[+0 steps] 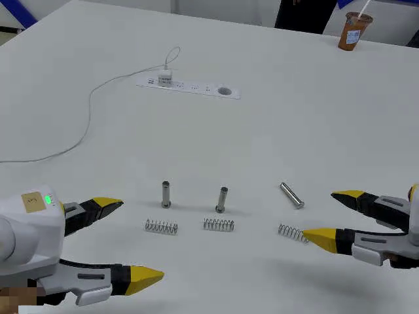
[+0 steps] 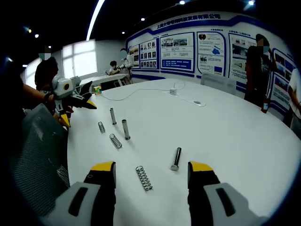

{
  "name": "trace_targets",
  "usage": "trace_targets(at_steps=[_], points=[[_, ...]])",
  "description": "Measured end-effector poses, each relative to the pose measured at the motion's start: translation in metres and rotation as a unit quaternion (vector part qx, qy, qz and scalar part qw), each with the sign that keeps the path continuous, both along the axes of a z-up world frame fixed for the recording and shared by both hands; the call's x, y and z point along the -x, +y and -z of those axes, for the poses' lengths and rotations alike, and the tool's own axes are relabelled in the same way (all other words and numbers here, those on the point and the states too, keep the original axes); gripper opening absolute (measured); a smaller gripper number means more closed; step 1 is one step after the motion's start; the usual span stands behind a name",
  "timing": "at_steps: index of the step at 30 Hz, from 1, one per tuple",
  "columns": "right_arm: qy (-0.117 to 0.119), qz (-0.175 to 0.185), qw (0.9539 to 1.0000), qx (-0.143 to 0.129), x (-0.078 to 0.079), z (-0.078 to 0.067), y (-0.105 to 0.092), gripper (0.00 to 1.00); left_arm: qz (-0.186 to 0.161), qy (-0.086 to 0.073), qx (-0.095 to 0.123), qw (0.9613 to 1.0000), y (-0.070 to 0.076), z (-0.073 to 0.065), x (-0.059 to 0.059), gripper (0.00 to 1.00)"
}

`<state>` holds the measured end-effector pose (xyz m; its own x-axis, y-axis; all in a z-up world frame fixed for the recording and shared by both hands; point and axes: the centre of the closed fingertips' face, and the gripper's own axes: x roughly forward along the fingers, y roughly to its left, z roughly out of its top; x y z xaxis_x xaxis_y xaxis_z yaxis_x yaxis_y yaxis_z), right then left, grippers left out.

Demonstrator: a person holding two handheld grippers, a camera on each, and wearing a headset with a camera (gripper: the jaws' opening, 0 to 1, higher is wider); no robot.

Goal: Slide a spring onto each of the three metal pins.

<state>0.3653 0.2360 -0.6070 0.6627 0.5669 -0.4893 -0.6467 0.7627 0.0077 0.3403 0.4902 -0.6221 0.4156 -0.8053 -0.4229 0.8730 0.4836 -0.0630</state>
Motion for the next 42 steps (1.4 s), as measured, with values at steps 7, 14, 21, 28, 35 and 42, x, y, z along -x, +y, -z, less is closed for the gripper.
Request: trace_targets(at_steps=[7,14,21,28,35,42], points=[[0.007,0.007,0.9998,0.015,-0.018,0.000,0.002,0.57,0.000,0.000,0.000,1.0000,0.000,0.001,0.002,0.84],[0.016,0.013,0.9993,0.030,-0.034,0.000,0.002,0.52,-0.001,-0.001,0.001,1.0000,0.000,0.000,0.002,0.84],[0.031,0.026,0.9980,0.048,-0.050,0.006,0.000,0.47,-0.001,0.000,0.001,1.0000,0.000,0.001,0.002,0.84],[0.050,0.039,0.9961,0.062,-0.064,0.013,0.000,0.44,-0.001,0.001,0.001,1.0000,-0.001,0.002,0.002,0.83],[0.074,0.049,0.9933,0.074,-0.072,0.021,0.001,0.40,-0.003,0.002,0.002,1.0000,0.001,0.002,0.001,0.83],[0.095,0.055,0.9902,0.086,-0.077,0.030,0.000,0.37,-0.003,0.001,0.003,1.0000,0.001,0.002,0.000,0.82]])
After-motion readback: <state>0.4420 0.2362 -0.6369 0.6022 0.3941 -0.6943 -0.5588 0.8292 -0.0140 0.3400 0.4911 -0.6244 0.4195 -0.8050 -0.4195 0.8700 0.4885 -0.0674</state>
